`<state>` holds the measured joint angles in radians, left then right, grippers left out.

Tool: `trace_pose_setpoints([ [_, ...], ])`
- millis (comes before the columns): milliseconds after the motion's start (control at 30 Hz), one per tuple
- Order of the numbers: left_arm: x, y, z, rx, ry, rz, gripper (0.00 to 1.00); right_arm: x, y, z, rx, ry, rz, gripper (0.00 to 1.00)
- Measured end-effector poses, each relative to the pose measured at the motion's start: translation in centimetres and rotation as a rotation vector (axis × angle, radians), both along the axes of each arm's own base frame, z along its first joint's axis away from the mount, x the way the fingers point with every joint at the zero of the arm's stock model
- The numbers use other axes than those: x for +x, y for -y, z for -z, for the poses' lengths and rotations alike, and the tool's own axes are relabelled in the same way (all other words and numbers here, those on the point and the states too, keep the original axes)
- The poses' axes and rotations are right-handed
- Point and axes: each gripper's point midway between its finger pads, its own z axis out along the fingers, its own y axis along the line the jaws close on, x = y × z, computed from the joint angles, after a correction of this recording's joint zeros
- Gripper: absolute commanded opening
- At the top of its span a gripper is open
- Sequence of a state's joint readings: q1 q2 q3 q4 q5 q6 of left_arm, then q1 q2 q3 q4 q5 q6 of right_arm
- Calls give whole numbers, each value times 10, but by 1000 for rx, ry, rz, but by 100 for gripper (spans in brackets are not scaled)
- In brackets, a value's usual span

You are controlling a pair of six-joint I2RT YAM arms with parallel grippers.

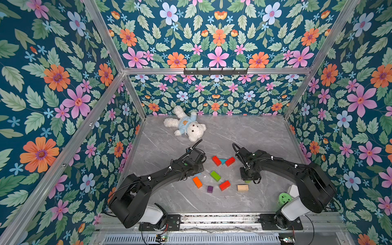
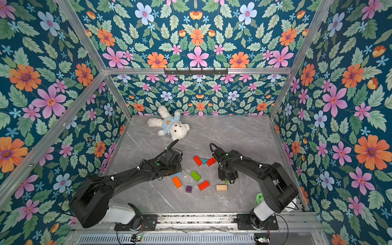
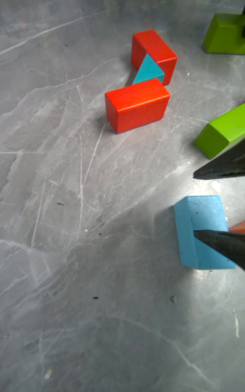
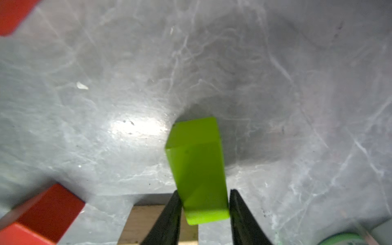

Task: Assemble a heart with building blocks
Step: Assemble the building block at the center of the board.

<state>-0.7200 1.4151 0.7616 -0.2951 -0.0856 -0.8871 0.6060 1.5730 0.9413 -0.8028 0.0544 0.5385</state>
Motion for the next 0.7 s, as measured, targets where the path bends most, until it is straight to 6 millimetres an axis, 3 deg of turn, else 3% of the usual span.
trace_pose_setpoints([
  [133, 0, 0, 1, -2, 2, -1, 42, 8, -8, -1, 7, 8, -25, 23],
  [300, 0, -3, 5, -3, 0, -6, 42, 20, -34, 0, 13, 12, -102, 24],
  [500, 0, -3, 9, -7, -2, -10, 41, 27, -37, 6, -43, -9, -119, 49],
  [700, 5, 1, 9, -24, 12, -10, 41, 20, -24, 5, -77, -3, -44, 57],
])
